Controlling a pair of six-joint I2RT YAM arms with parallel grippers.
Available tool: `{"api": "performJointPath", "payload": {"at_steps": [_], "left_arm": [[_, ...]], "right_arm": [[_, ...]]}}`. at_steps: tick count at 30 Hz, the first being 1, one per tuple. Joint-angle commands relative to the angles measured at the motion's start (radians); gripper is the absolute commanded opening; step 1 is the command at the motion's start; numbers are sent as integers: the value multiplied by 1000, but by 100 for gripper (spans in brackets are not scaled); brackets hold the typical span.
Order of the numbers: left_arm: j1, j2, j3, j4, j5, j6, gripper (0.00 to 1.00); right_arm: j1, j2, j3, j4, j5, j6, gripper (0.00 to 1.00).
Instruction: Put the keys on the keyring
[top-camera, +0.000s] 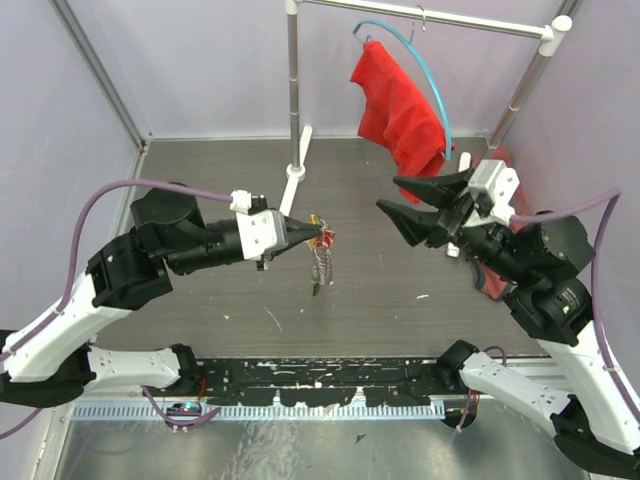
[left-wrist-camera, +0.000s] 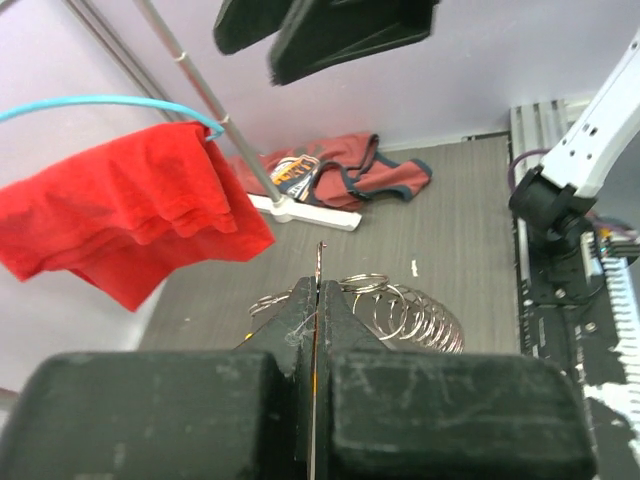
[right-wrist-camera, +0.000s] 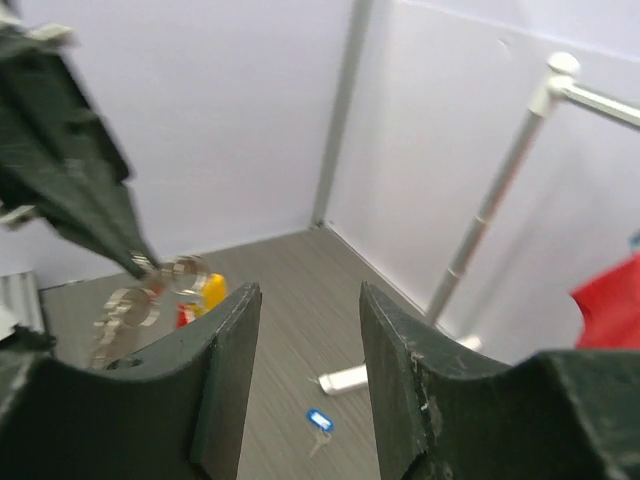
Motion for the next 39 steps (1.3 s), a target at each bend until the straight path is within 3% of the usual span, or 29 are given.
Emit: {"api": "performJointPath", "payload": {"at_steps": [1,9,16,25,30,39], "left_arm": [[-2,-35,47,-42,23,188,0],[-4,-22,140,-187,18,384,0],[-84,-22,102,-231,-225,466,0],[-85,-92,-19,-191,-325,357,0],[-85,-120,-65,-203,-365,257,0],[-85,-104,-159,-326,-419,63,0]], "right_arm": [[4,40,0,-43,257,36,50],[4,123,-56,-66,299,53,51],[3,266,-38,-115,387,238,51],[2,528,-16,-169,365,424,55],[-20,755,44,-210,205,392,56],[-71,1037,109,-131,152,408,53]]}}
